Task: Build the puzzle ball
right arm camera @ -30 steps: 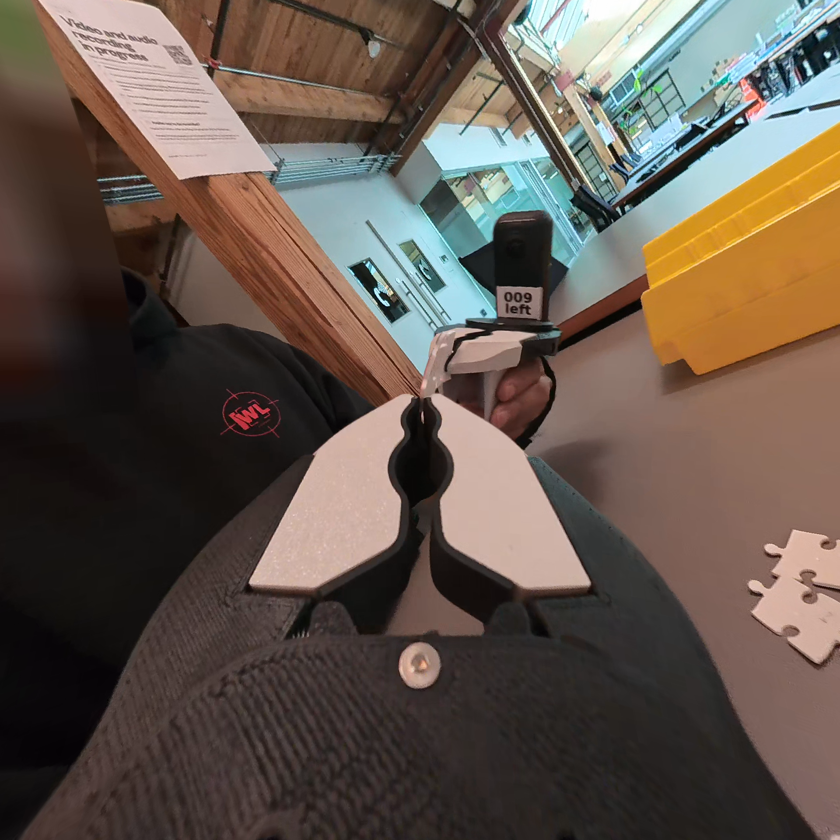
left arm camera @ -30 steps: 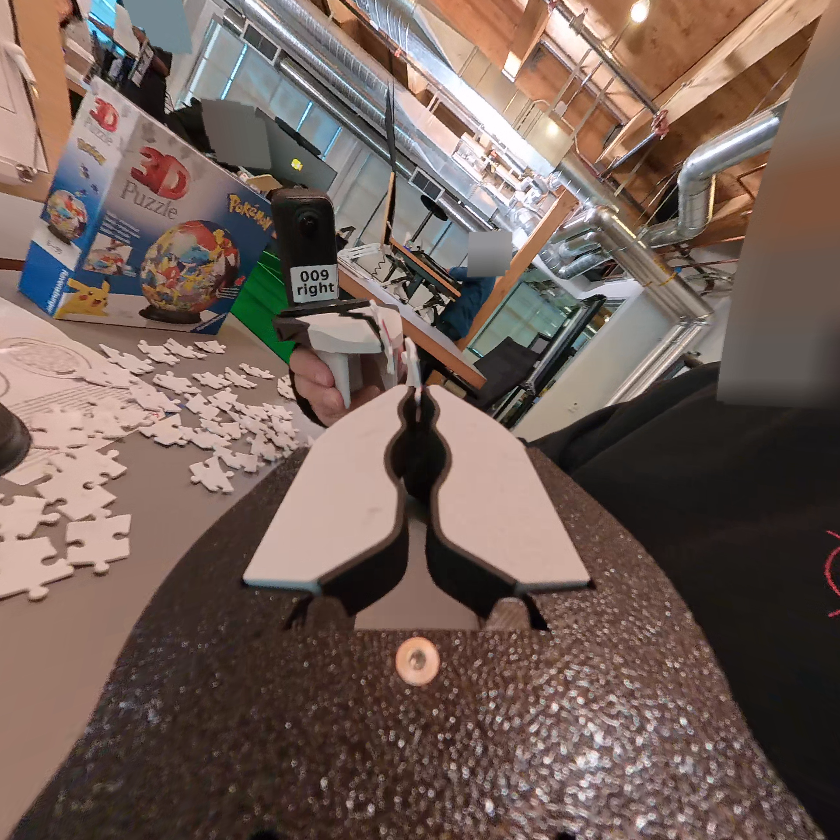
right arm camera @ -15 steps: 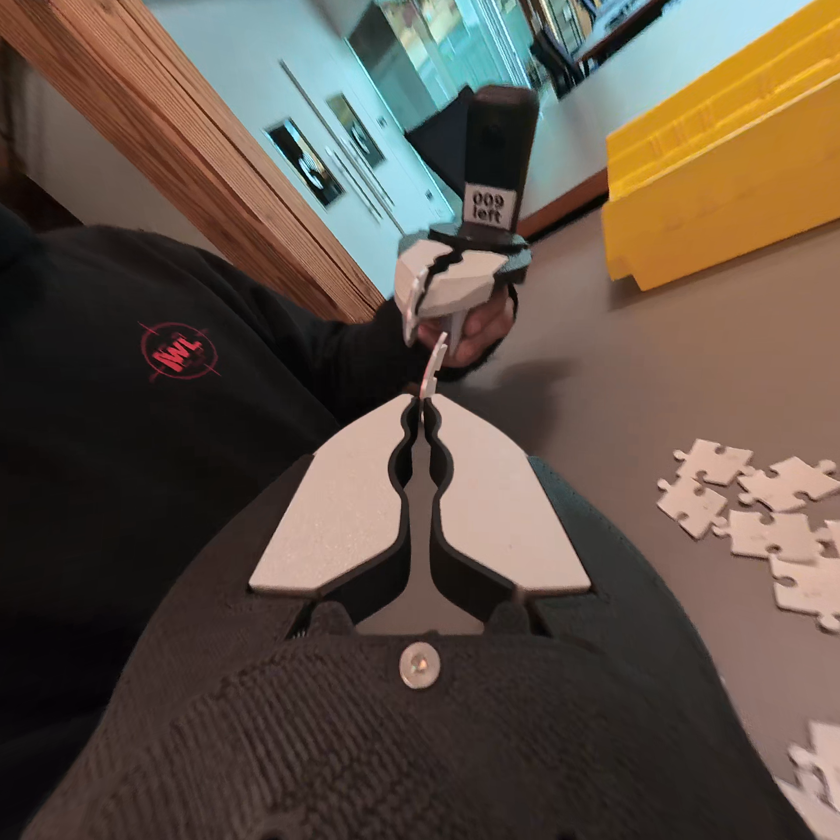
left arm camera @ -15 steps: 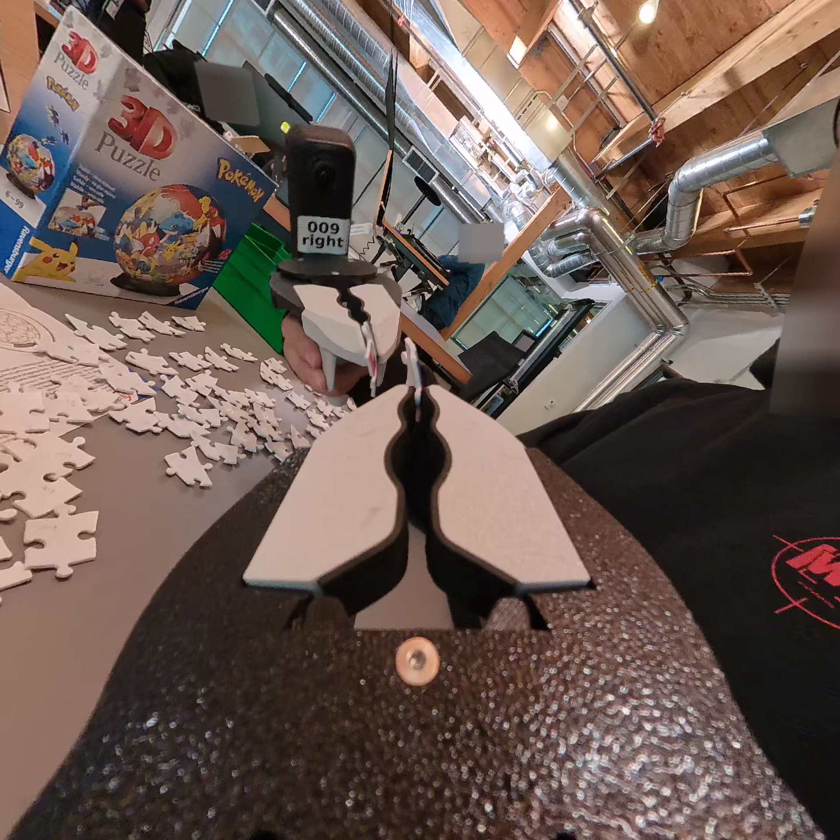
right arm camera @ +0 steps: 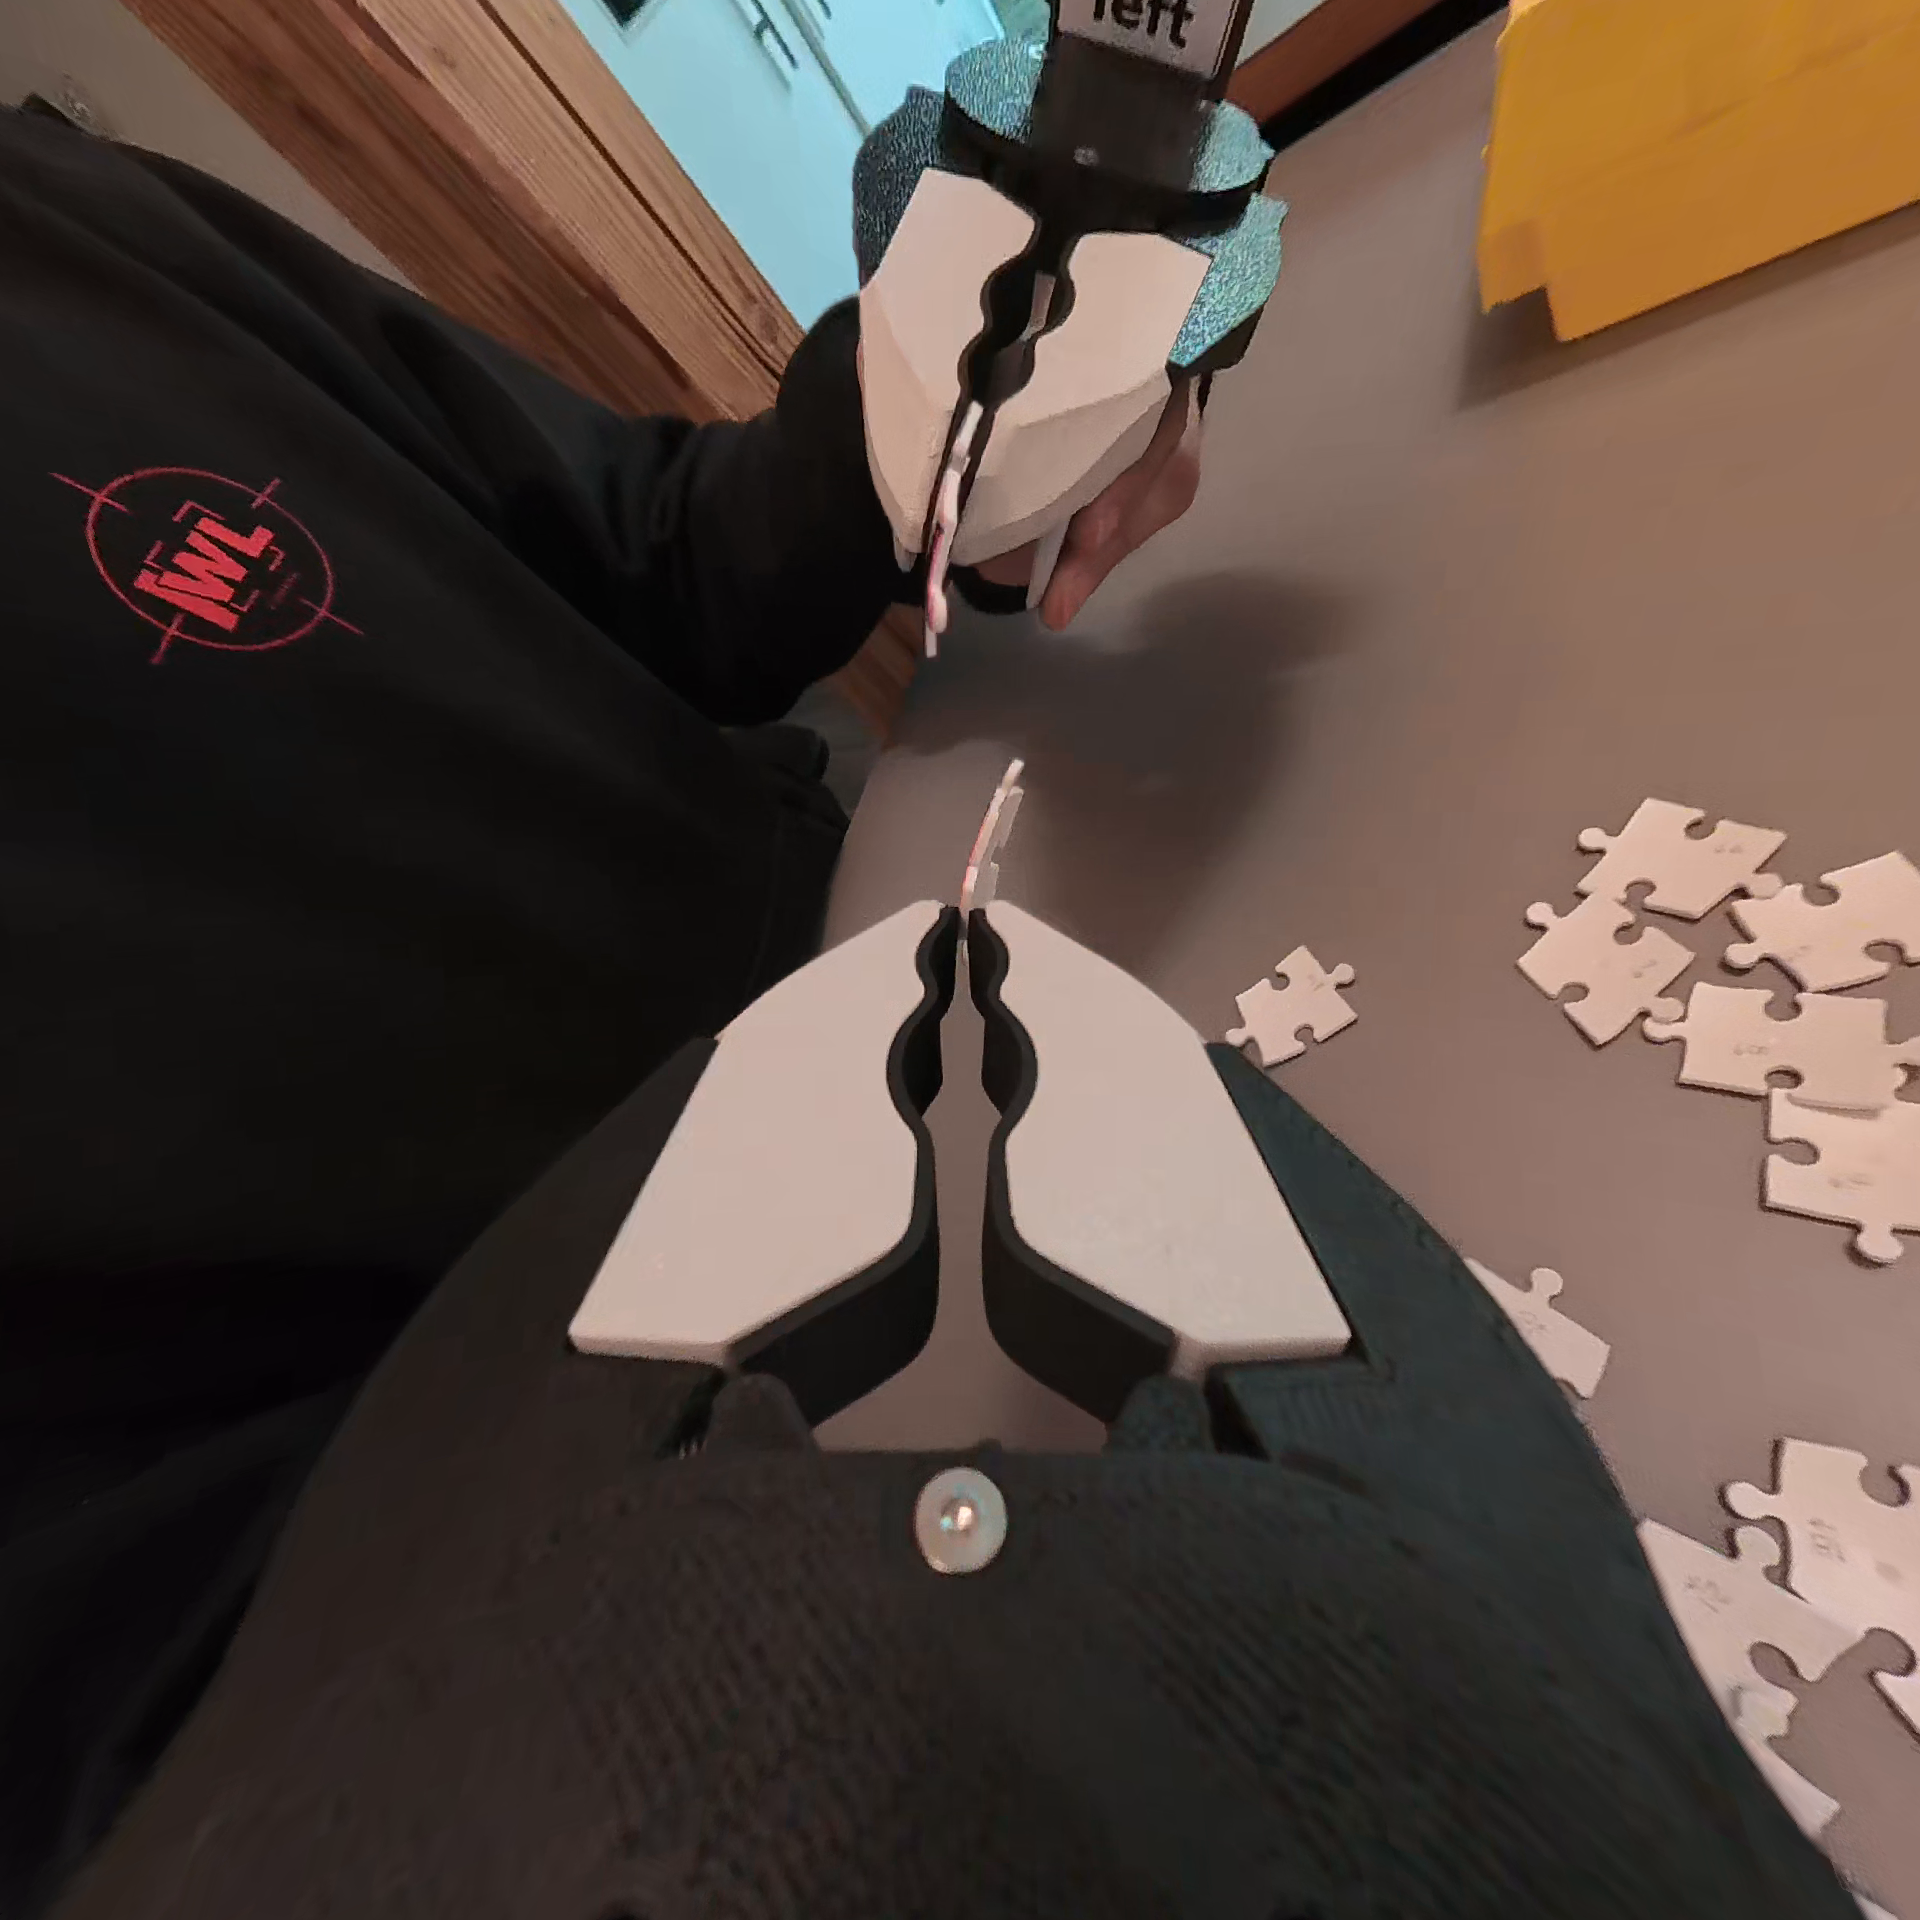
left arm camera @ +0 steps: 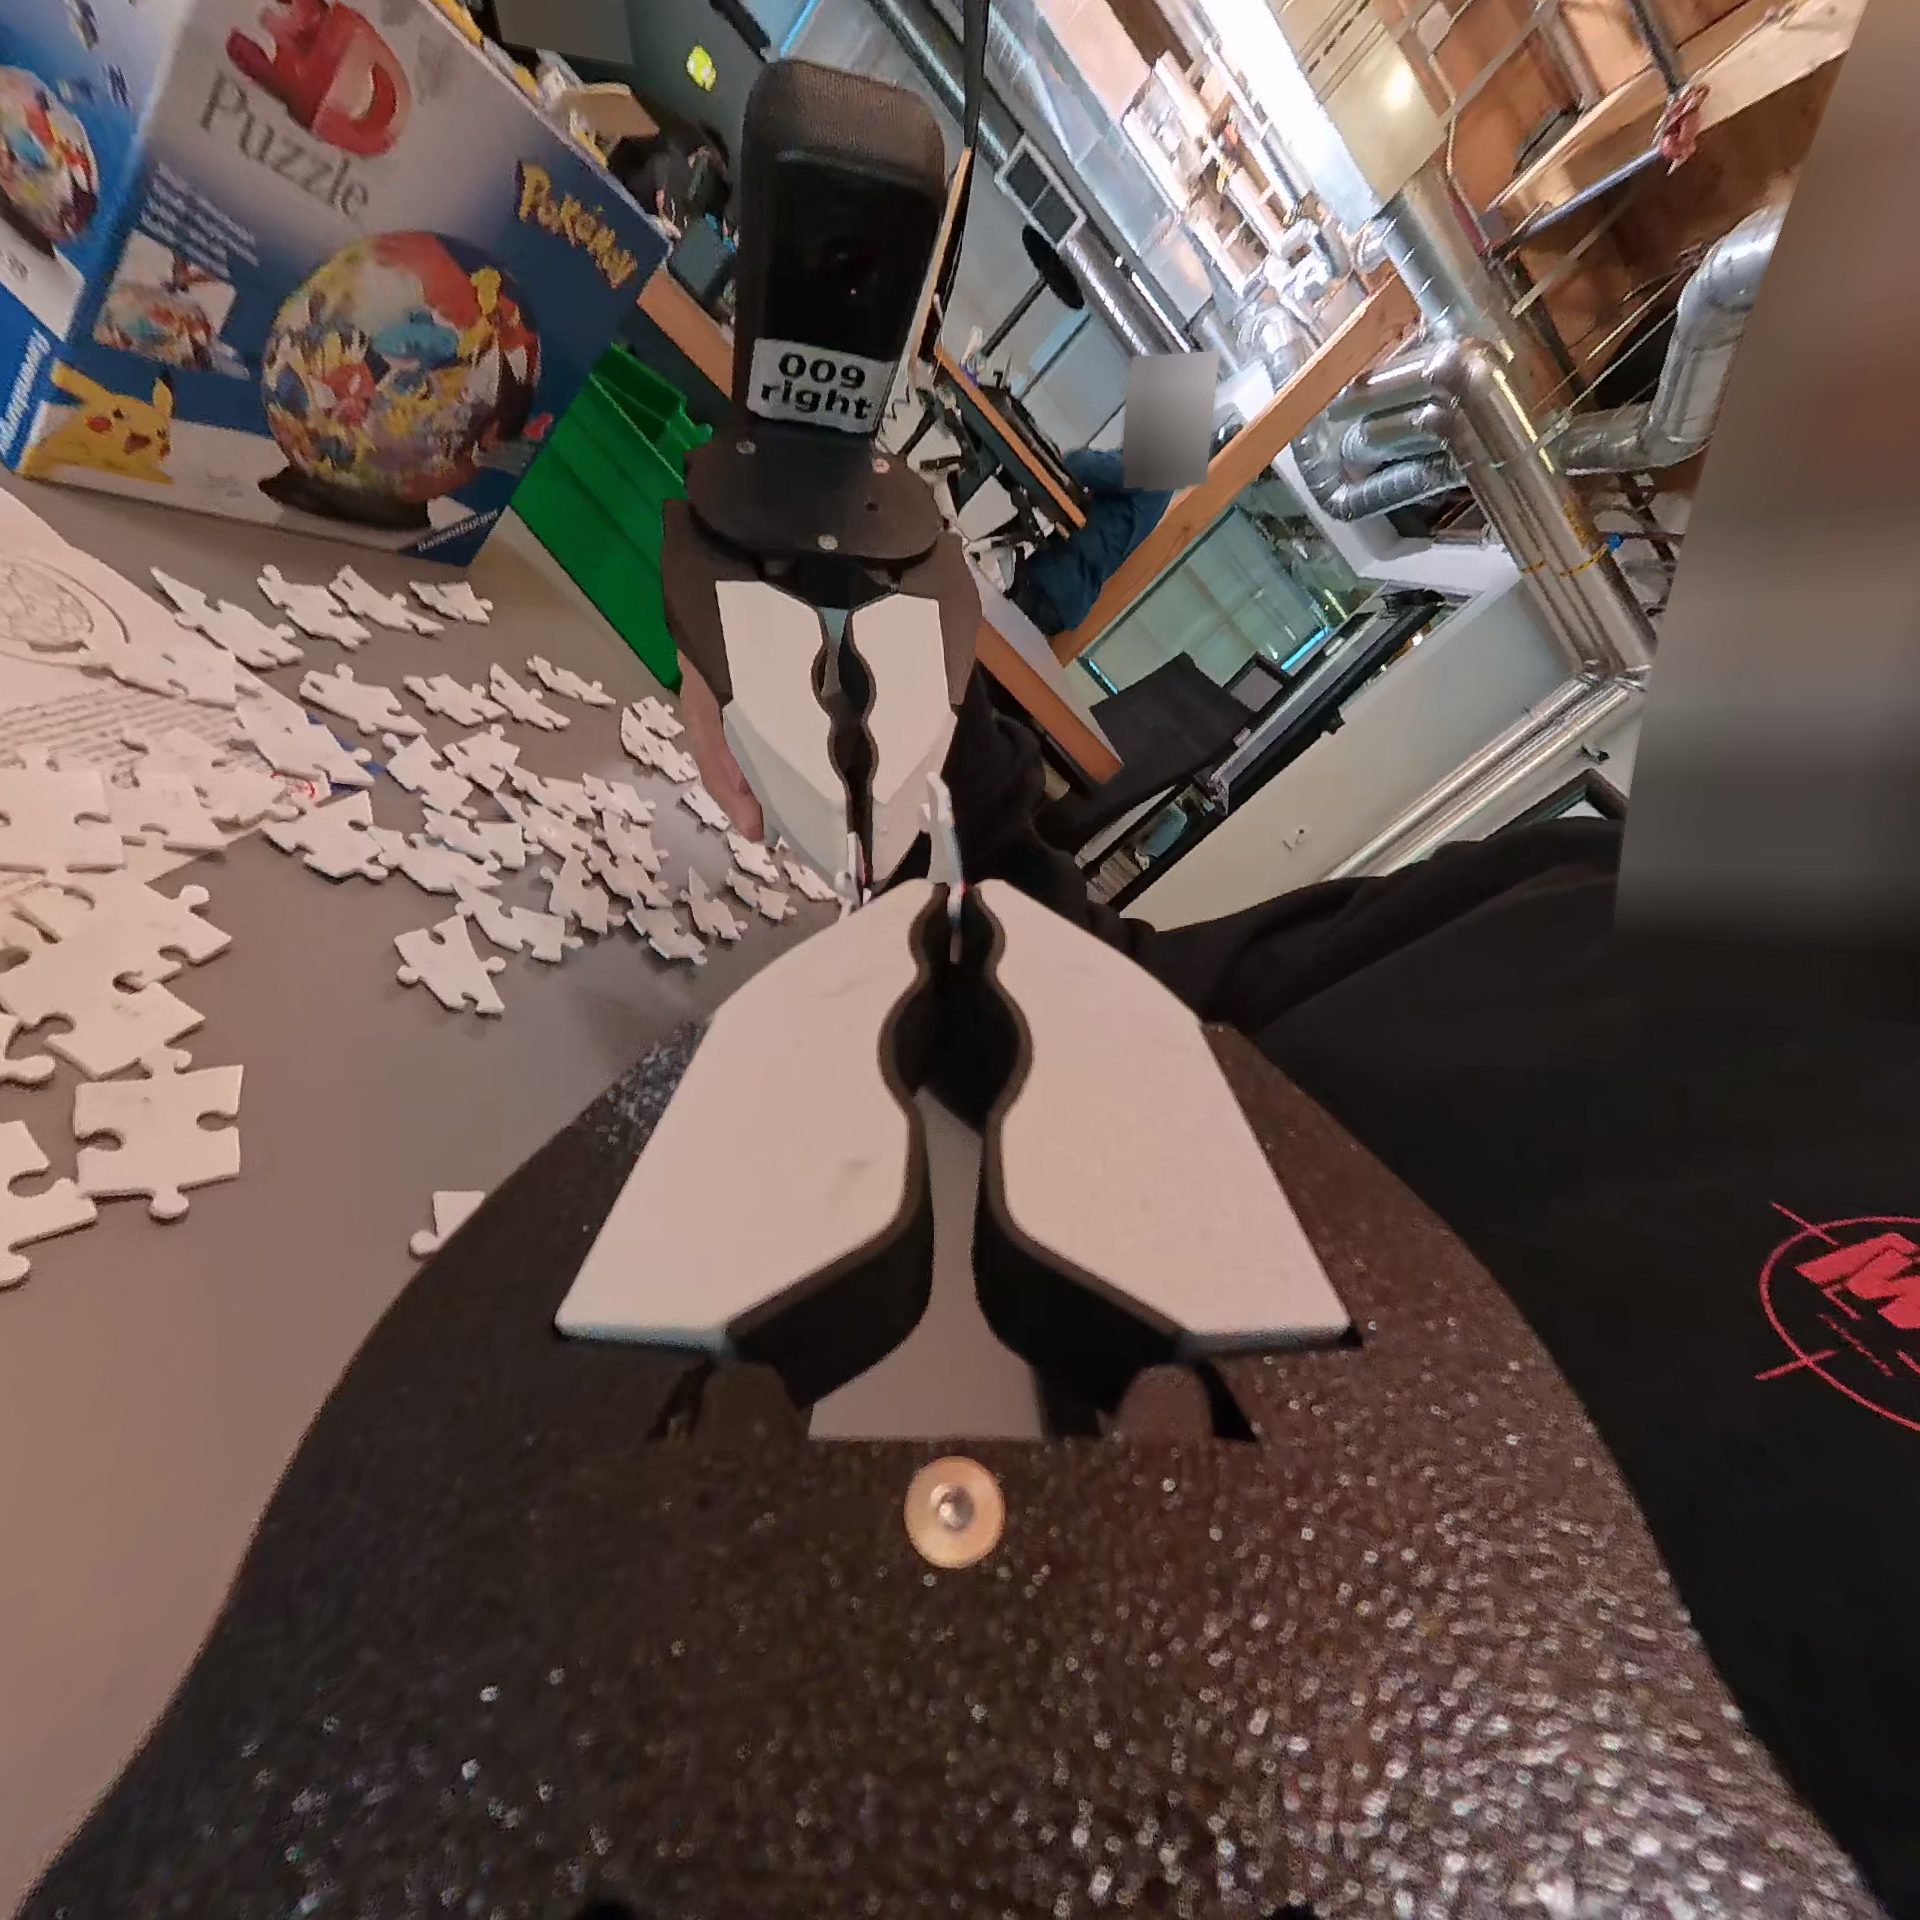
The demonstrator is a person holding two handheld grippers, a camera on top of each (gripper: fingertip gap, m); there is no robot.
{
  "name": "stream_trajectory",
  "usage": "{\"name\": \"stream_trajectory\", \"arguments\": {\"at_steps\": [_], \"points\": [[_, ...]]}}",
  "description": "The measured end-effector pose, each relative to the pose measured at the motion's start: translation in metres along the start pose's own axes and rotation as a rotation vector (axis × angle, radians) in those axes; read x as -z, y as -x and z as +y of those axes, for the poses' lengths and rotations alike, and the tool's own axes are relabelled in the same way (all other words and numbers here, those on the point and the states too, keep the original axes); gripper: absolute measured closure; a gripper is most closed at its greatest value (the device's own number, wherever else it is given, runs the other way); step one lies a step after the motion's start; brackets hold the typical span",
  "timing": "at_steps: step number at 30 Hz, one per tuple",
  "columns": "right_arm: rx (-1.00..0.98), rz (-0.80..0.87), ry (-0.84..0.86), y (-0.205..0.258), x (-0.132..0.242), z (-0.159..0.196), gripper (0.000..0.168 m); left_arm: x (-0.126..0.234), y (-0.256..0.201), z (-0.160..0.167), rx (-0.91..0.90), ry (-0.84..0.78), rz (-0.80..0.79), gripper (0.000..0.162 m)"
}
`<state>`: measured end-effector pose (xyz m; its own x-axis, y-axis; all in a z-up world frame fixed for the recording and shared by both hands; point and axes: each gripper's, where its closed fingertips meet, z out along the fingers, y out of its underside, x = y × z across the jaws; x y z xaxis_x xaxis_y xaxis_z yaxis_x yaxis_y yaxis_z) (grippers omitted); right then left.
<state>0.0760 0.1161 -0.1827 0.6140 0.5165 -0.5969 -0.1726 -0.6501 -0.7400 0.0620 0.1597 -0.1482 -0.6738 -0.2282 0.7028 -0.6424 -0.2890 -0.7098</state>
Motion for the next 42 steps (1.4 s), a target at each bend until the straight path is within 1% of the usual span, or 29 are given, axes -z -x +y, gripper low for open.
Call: {"name": "stream_trajectory", "arguments": {"at_steps": [7,12,23,37,42], "points": [[-0.043,-0.1,-0.083,0.007,0.006,-0.008,0.166,-0.008,-0.003,0.003,0.01,0.016,0.021,0.161],[-0.08,-0.159,-0.211,0.01,0.018,-0.023,0.166,-0.006,-0.003,0.002,0.021,0.003,0.025,0.161],[-0.063,-0.192,-0.354,0.013,0.026,-0.045,0.166,-0.004,-0.005,-0.006,0.034,-0.075,0.048,0.161],[-0.054,-0.215,-0.371,0.014,0.022,-0.048,0.166,0.003,-0.007,-0.021,0.018,-0.174,0.051,0.16],[-0.003,-0.233,-0.375,0.017,0.013,-0.051,0.166,0.011,-0.004,-0.037,0.002,-0.276,0.014,0.16]]}}
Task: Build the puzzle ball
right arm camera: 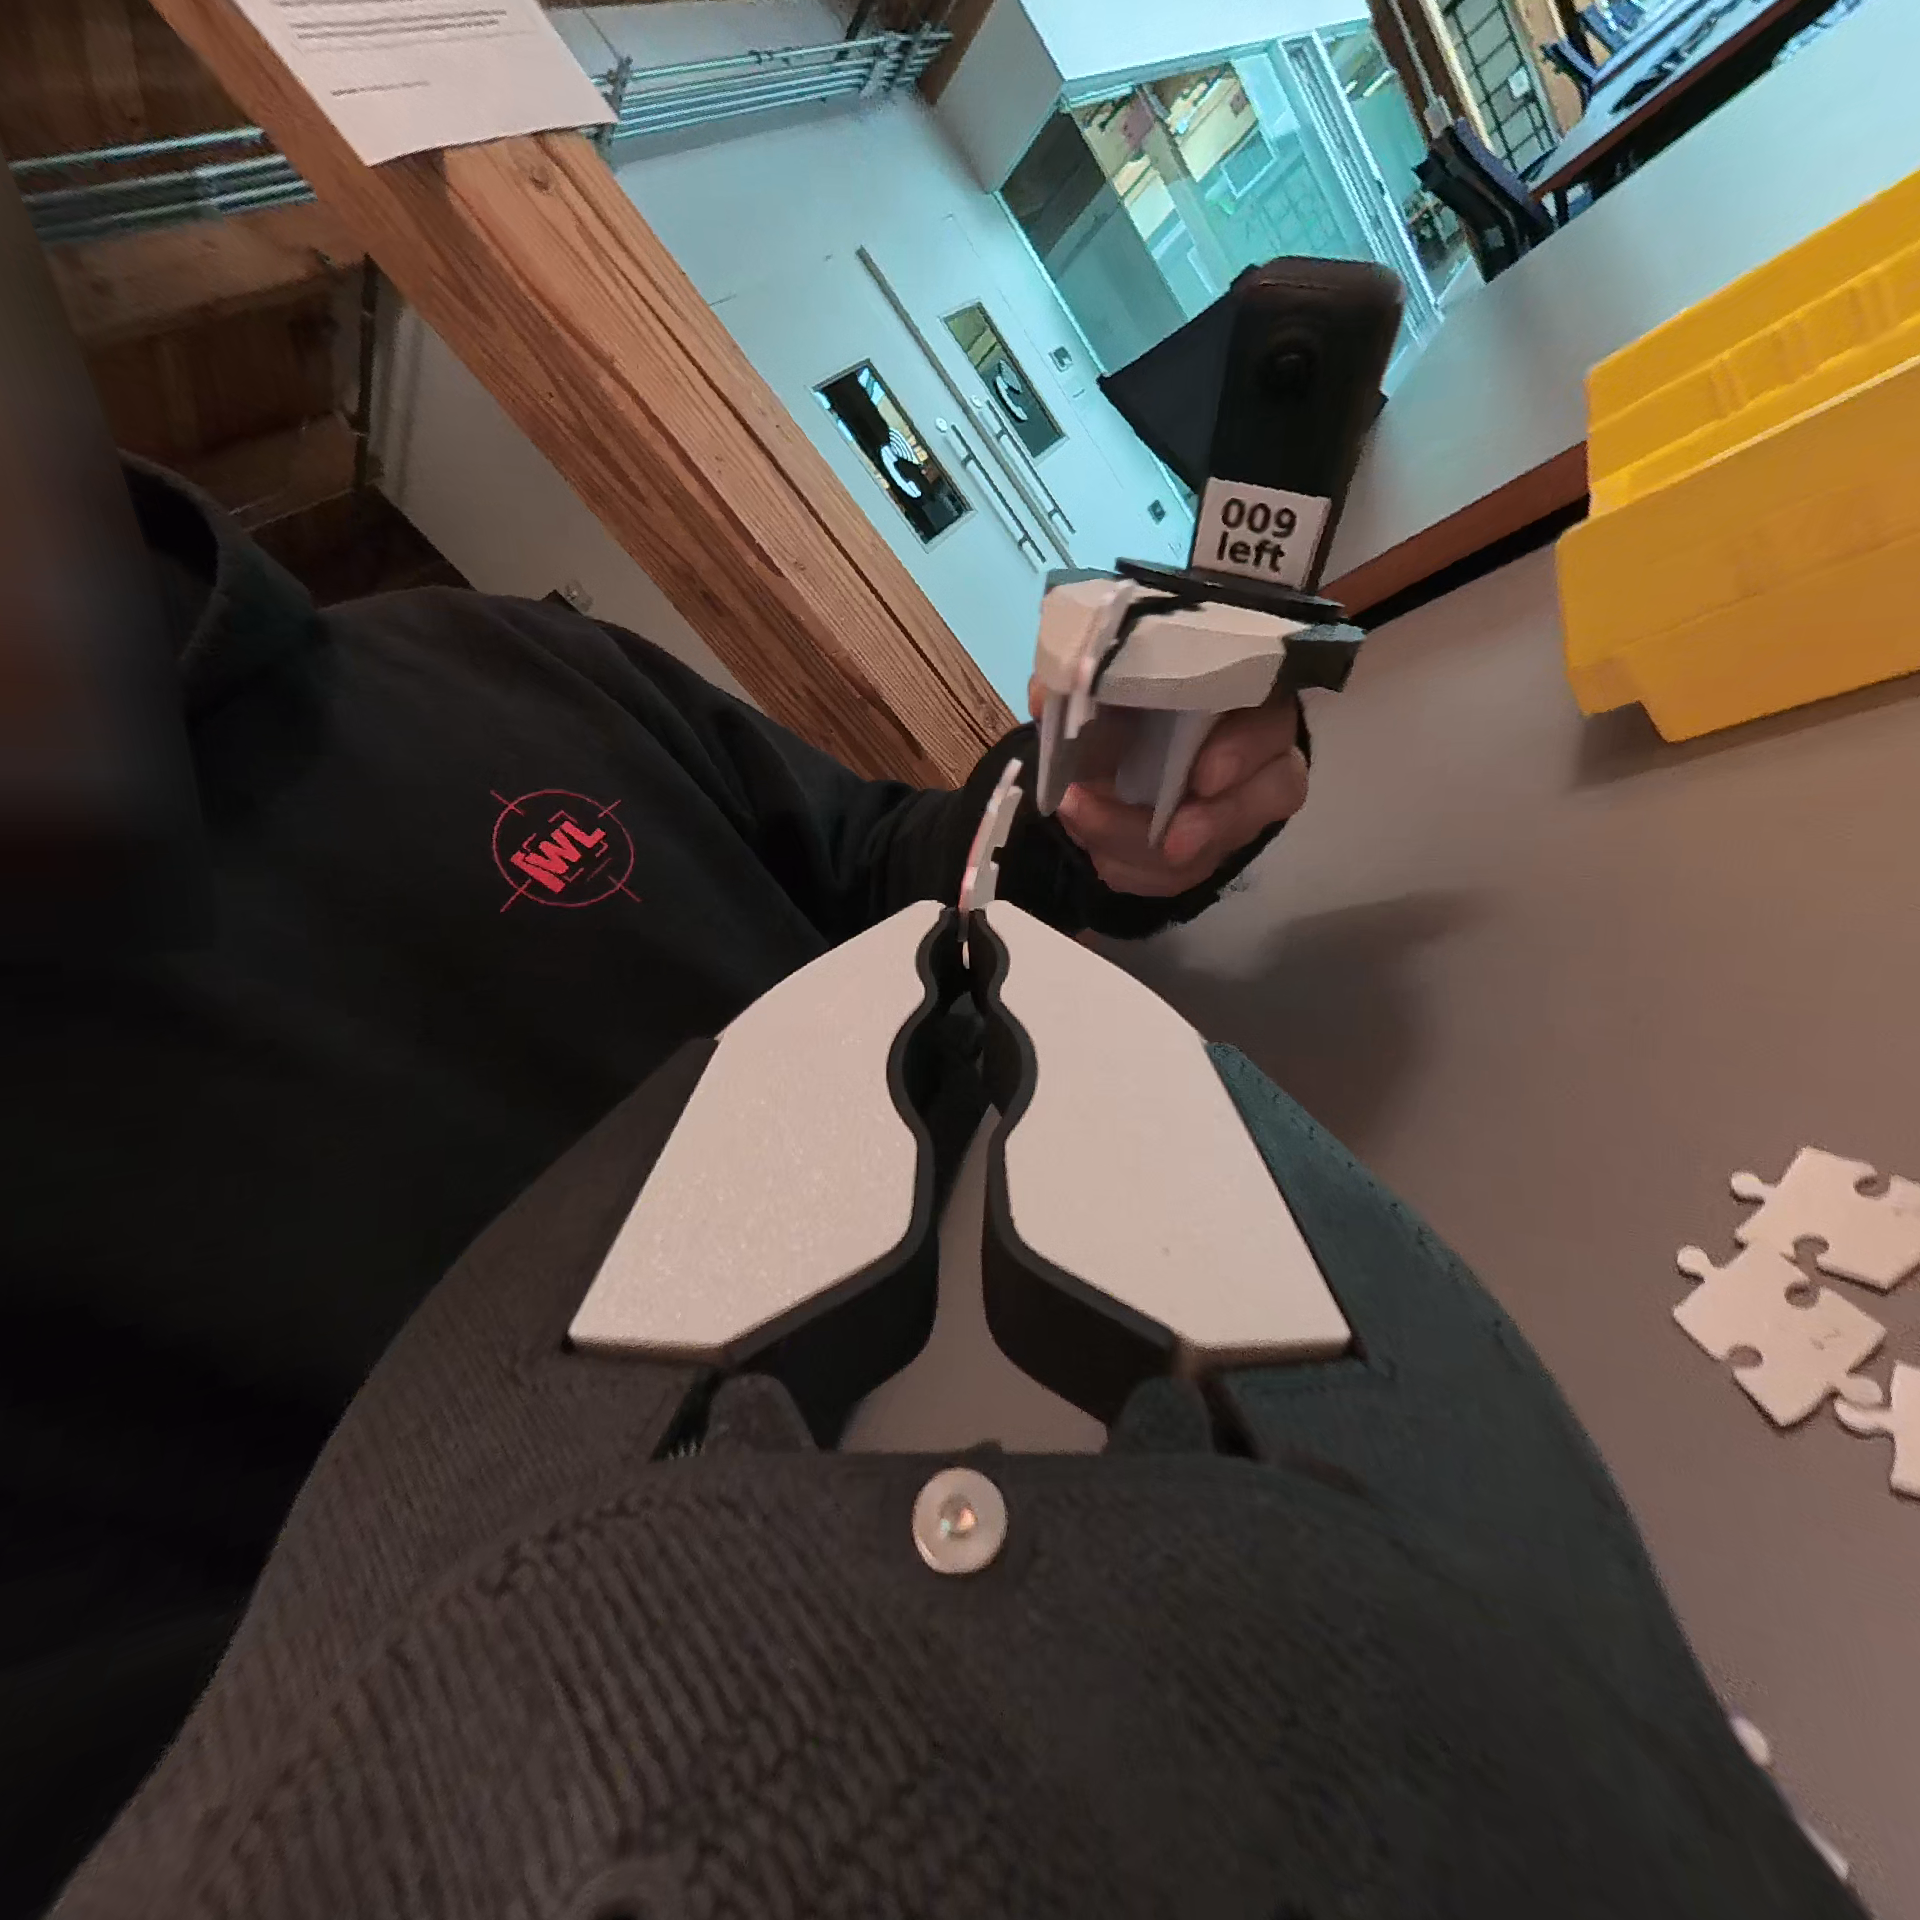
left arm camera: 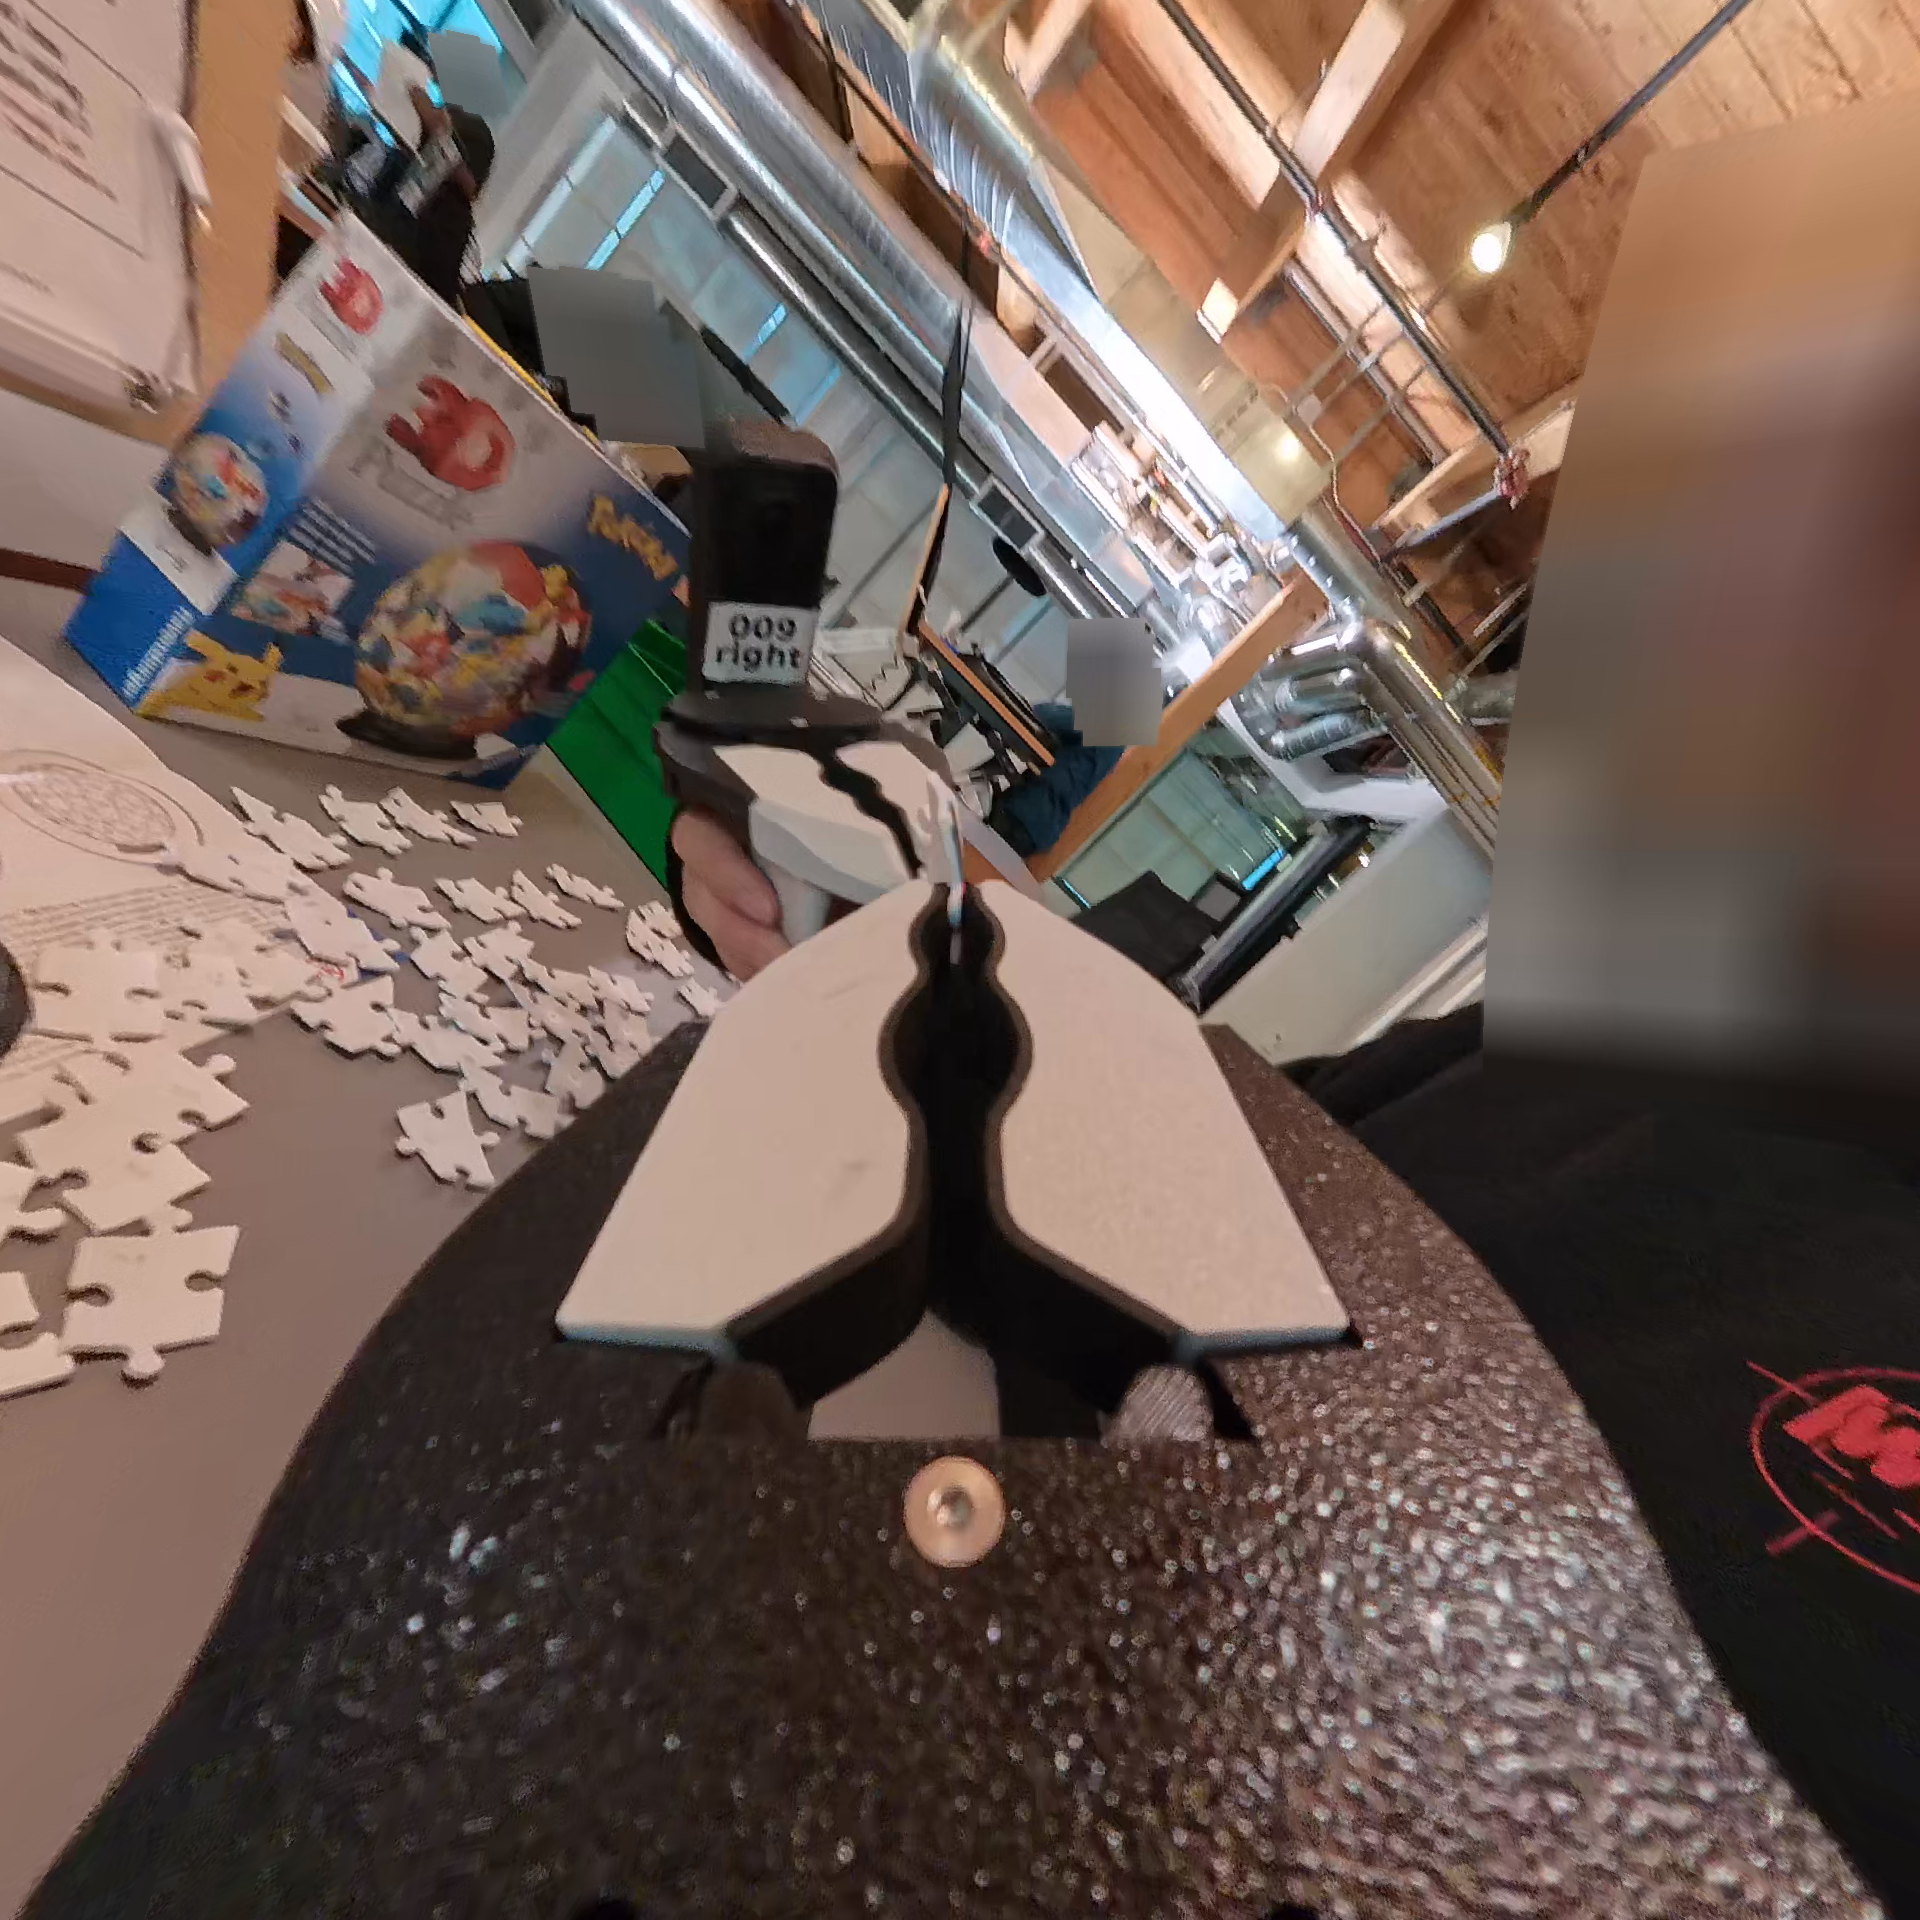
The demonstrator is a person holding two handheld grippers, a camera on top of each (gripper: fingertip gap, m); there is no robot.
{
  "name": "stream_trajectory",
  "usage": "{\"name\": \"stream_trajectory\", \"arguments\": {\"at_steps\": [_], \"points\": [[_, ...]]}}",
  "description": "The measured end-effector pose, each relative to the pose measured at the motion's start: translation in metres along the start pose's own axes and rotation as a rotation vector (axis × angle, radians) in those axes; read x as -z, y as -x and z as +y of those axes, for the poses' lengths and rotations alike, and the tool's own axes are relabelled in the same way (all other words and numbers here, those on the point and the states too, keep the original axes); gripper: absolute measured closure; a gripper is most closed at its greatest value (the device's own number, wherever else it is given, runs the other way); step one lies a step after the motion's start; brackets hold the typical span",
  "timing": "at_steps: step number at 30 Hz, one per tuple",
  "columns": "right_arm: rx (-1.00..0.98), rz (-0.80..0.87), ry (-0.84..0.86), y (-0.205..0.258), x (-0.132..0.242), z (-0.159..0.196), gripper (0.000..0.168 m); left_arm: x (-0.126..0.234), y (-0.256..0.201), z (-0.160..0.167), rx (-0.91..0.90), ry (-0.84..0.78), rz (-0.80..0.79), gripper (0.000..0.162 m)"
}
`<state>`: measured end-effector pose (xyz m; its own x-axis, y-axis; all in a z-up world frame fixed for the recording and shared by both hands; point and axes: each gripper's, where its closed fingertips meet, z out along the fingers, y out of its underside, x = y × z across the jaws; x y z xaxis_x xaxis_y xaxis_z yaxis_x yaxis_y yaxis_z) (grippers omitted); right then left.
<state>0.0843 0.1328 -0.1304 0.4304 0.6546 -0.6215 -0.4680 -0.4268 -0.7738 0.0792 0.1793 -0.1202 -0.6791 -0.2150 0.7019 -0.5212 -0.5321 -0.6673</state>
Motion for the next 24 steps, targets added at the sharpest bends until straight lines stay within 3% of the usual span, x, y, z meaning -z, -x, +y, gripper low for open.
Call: {"name": "stream_trajectory", "arguments": {"at_steps": [5,24], "points": [[0.068,-0.006,0.013,0.002,-0.014,-0.002,0.166,0.0,0.007,-0.008,0.012,-0.06,-0.039,0.16],[0.043,0.049,-0.023,-0.017,-0.017,-0.004,0.166,-0.009,0.005,-0.002,-0.038,-0.018,-0.072,0.16]]}}
